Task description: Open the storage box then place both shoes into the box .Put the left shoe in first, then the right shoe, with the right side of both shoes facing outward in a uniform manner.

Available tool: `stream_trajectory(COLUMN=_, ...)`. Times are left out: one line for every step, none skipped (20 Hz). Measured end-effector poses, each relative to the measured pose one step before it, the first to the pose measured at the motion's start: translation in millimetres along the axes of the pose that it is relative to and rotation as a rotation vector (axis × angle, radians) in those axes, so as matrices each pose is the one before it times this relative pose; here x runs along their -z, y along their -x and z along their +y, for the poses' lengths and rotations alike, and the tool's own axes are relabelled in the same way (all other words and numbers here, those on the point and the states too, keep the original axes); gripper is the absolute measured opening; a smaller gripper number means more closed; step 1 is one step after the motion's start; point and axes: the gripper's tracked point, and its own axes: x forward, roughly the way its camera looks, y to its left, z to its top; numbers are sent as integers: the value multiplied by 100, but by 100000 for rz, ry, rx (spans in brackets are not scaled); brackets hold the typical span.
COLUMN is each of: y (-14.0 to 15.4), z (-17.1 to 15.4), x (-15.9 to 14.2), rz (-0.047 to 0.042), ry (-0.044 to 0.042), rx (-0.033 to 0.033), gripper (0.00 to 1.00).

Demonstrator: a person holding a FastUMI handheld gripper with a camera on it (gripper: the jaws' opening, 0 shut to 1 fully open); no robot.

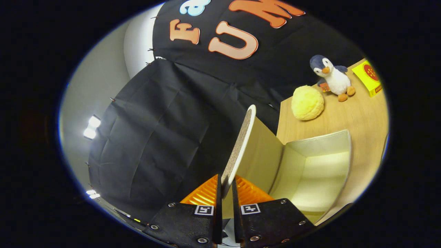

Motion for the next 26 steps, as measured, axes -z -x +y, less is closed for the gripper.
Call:
stream_trajectory(y=-1217, z=390, x=27, rz=250, ry=1669, rx=1113, gripper=14)
stream_trajectory(y=-1070, z=983, x=29, rz=-592, ry=1832, rx=159, gripper=14)
stream_trajectory(y=-1088, z=717, x=-67, rz=-209, ry=1467, rx=-16, gripper=14)
stream_trajectory(y=-1056, z=306, x=182, rz=555, ry=1219, rx=536, gripper=15)
stream_trajectory(y=-945, z=42, x=135, rz=642, ry=1161, rx=1189, gripper=15)
stream_trajectory(y=-700, z=142, x=252, rz=377, ry=1094, rx=1410, gripper=18)
stream_trajectory(y=-599, z=100, x=249, rz=559, ry=775, rx=827, gripper=20)
stream_trajectory(y=-422, z=306, x=397, rz=624, ry=619, rx=499, gripper=35)
stream_trajectory(y=-170, z=76, x=207, rz=697, ry=637, rx=539, gripper=49)
stream_trajectory(y=136, z=146, x=209, rz=841, ry=1218, rx=307, gripper=63)
stream_trajectory(y=380, z=-434, x=143, rz=48, ry=1821, rx=1170, gripper=71)
stream_trajectory(y=546, z=-561, x=-119, rz=-742, ry=2742, rx=2449, gripper=81)
stream_trajectory(y=731, z=-1021, x=-216, rz=-1474, ry=3444, rx=3781, gripper=84)
stream_trajectory(y=1311, z=-1570, x=-108, rz=-1838, ry=3845, rx=4267, gripper=87)
stream_trajectory(y=1120, z=-1973, x=-70, rz=-1756, ry=3543, rx=5126, gripper=88)
stream_trajectory(y=865, z=-2071, x=152, rz=-1332, ry=3139, rx=5010, gripper=89)
stream_trajectory(y=863, z=-2138, x=226, rz=-1039, ry=2460, rx=5260, gripper=90)
stream_trajectory(y=816, z=-2257, x=386, rz=-846, ry=2123, rx=5289, gripper=91)
stream_trajectory(y=934, z=-2468, x=414, rz=-688, ry=1765, rx=5365, gripper=91)
stream_trajectory(y=1065, z=-2732, x=621, rz=-797, ry=1877, rx=5666, gripper=92)
stream_trajectory(y=813, z=-2702, x=364, rz=-1279, ry=2001, rx=6211, gripper=92)
stream_trajectory(y=807, z=-3028, x=628, rz=-433, ry=2356, rx=6790, gripper=92)
stream_trajectory(y=405, z=-3061, x=886, rz=455, ry=1936, rx=6760, gripper=92)
stream_trajectory(y=264, z=-3129, x=1411, rz=1691, ry=1994, rx=6786, gripper=92)
stream_trajectory(y=96, z=-2770, x=1445, rz=2400, ry=1154, rx=5230, gripper=91)
stream_trajectory(y=138, z=-2425, x=1508, rz=2104, ry=814, rx=4005, gripper=90)
